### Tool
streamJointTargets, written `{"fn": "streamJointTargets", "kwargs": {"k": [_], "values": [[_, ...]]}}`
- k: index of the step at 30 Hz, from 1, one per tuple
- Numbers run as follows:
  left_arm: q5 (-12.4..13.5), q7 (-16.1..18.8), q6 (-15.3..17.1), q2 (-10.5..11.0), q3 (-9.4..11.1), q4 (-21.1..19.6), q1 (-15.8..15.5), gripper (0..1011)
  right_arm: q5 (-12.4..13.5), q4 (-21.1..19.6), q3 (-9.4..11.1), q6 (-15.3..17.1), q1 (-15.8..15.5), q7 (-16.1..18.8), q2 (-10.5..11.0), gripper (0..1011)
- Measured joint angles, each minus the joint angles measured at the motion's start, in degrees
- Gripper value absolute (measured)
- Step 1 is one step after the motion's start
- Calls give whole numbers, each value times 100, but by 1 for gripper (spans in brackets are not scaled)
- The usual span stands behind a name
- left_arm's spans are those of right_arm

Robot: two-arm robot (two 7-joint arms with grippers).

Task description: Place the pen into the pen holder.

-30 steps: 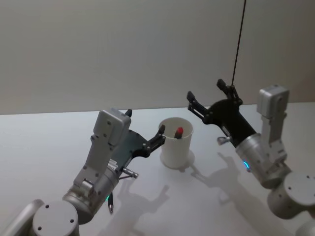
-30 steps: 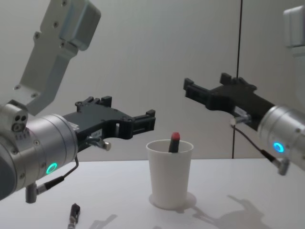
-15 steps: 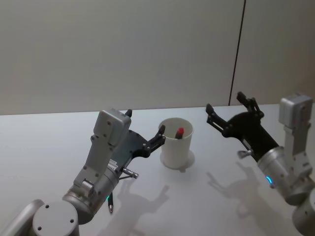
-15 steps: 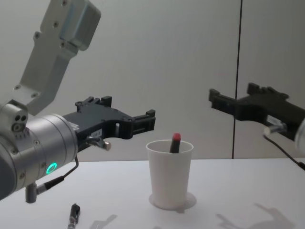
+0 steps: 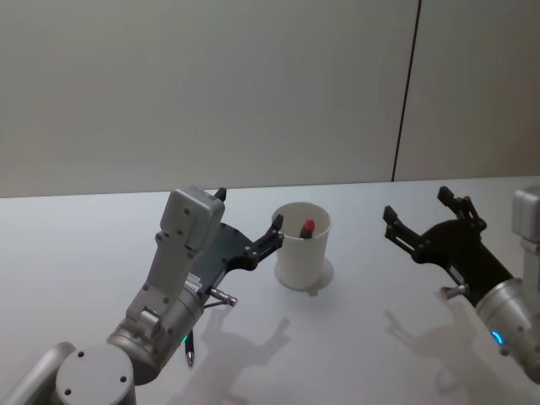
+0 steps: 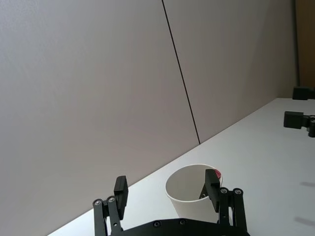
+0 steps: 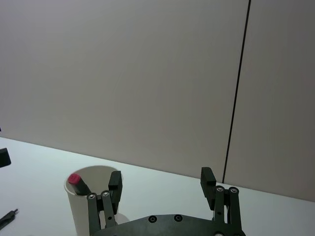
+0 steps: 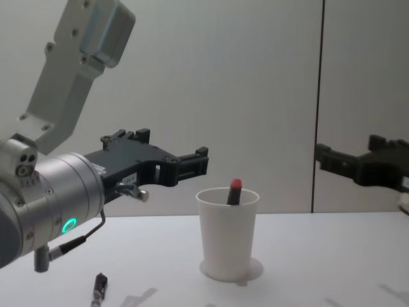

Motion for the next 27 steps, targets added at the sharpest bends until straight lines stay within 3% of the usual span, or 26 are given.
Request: {"fn": "streamJointTargets", "kwargs": {"k": [15, 27], "values": [[0, 0, 0, 0, 0, 0, 0, 1000, 74, -475, 136, 353, -480, -299, 265, 1001], [3, -1, 2, -4, -4, 0, 2, 1000, 104, -608, 176, 438, -618, -380, 336, 1001]]}}
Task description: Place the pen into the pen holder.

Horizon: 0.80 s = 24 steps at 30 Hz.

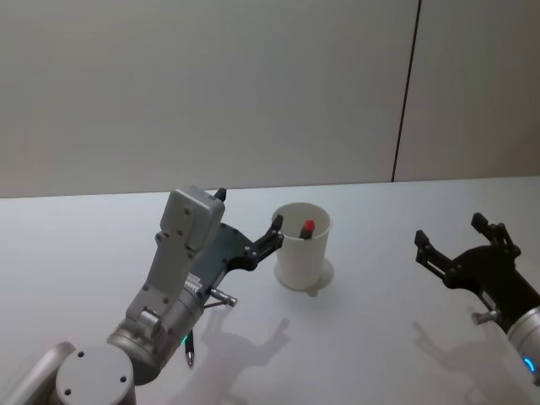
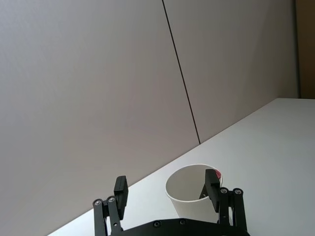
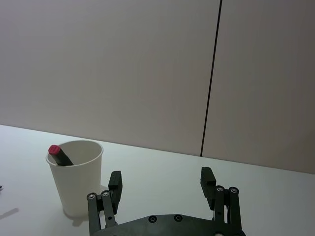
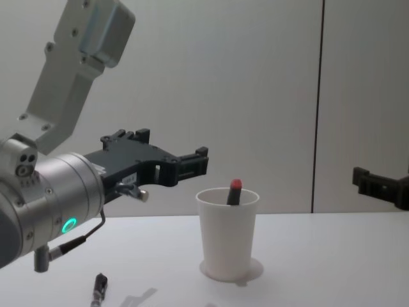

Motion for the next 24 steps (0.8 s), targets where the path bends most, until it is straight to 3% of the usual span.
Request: {"fn": "streamJointTargets", "kwargs": {"k": [13, 24], "values": [[-157, 170, 204, -33, -40, -47, 39, 1000, 13, -55, 16, 33, -60, -33, 33, 1002], [-643, 590, 885, -40, -127, -234, 156, 1000, 18, -74, 24, 43, -80, -43, 41, 1002]]}}
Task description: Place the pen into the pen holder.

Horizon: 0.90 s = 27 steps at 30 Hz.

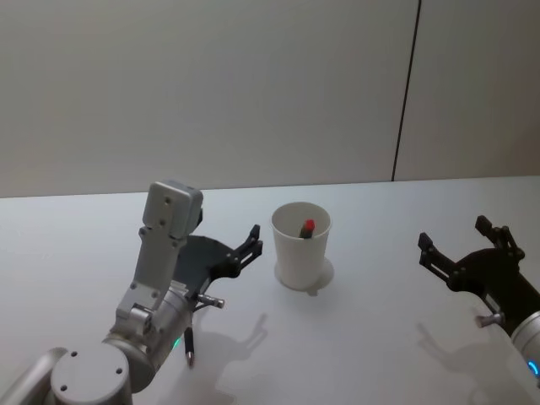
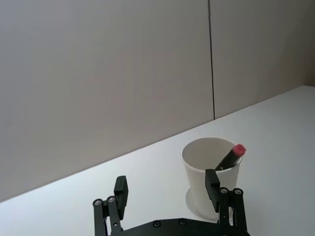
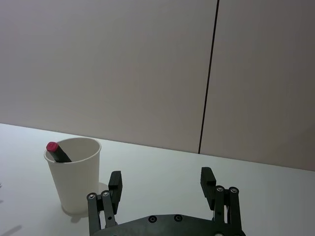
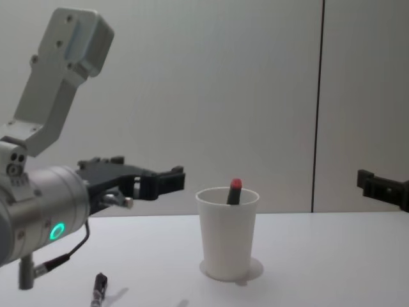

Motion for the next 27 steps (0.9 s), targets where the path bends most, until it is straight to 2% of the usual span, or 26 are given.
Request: {"fn": "streamJointTargets", "kwargs": {"k": [10, 27], "values": [[-445, 453, 760, 115, -138, -260, 171, 1000, 0, -7, 1, 5, -5, -6, 5, 1002], [-958, 1009, 1786, 229, -316, -449, 396, 999, 0, -10, 1, 5, -11, -6, 6, 1002]]}}
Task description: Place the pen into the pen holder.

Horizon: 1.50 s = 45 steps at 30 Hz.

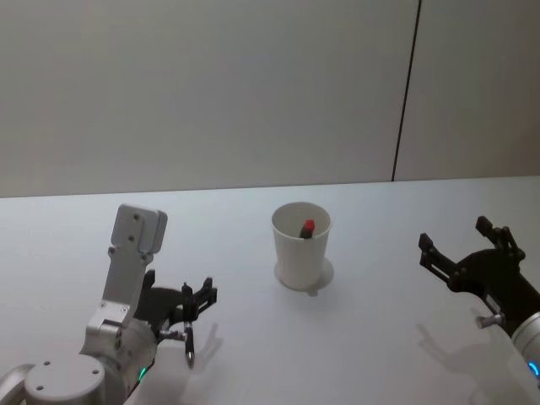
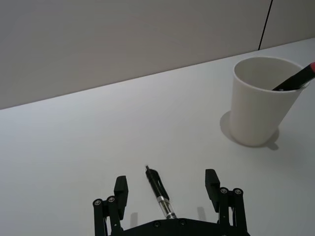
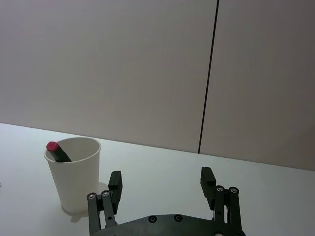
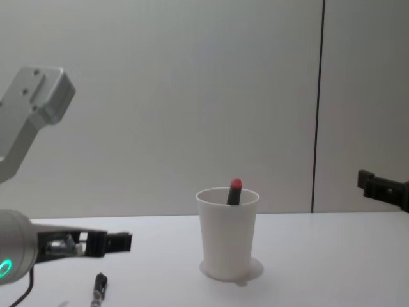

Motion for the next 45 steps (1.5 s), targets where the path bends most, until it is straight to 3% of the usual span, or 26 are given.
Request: {"fn": "streamJointTargets", "kwargs": {"k": [10, 20, 45], "values": [[-280, 366, 475, -81, -56, 44, 65, 1000, -1, 0, 0, 0, 0, 0, 0, 1001], [-370, 559, 847, -202, -90, 145, 39, 999, -1, 0, 0, 0, 0, 1, 0, 1002], [-127, 234, 1477, -439, -137, 443, -288, 1000, 0, 0, 0, 0, 0, 1, 0, 1002]]}}
